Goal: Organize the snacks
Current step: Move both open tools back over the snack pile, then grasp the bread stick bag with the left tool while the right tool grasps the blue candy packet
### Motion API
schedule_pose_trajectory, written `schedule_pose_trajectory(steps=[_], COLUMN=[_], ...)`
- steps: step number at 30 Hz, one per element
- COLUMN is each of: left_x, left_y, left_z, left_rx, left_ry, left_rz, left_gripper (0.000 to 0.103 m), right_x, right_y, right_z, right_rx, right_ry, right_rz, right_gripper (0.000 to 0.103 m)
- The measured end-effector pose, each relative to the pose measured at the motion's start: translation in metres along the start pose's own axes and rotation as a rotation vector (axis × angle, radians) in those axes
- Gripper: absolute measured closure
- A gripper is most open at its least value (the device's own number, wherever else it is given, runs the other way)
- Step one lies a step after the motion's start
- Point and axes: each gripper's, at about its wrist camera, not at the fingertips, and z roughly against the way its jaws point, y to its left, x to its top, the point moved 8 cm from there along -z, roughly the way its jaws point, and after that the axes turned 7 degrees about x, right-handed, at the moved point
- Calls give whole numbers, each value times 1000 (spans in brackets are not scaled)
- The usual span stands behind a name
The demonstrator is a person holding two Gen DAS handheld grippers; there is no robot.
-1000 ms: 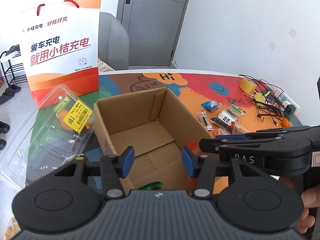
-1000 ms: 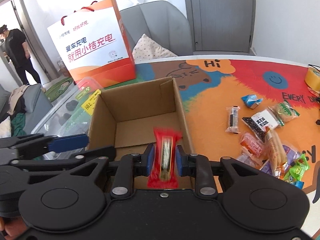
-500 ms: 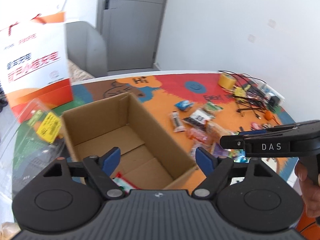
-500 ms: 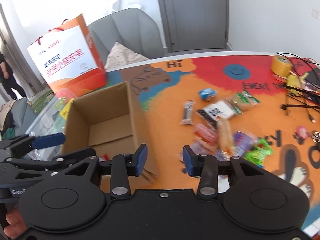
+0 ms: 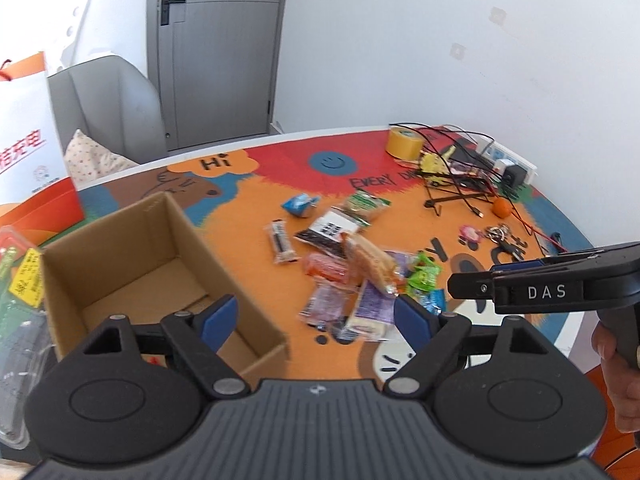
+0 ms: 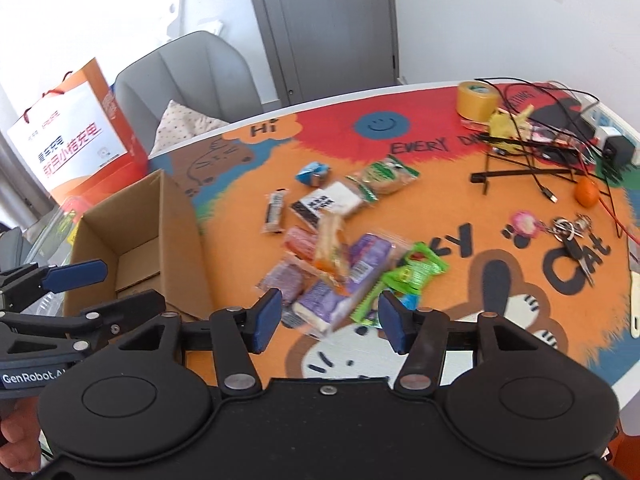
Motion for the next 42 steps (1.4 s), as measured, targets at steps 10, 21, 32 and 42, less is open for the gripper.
schedule_pose_trajectory(steps=[10,21,32,42], left_x=[7,21,20,11], left_y=[-36,-58,-55,-58], left_z=[-23,-72,-126,-158], left_rx=[-39,-12,2,-12], left_ry=[22,53,140,199], left_rz=[-34,6,65,85], left_gripper=[19,22,41,61], right_x=[-9,-11,-12,-19], right_y=[-38,-67,-81,-90], right_z=[2,-15,-58,-83], right_rx=[-4,9,50,71], right_ry=[-6,23,89,142], right_rz=[-85,-164,-219,-257], right_gripper=[49,57,65,65])
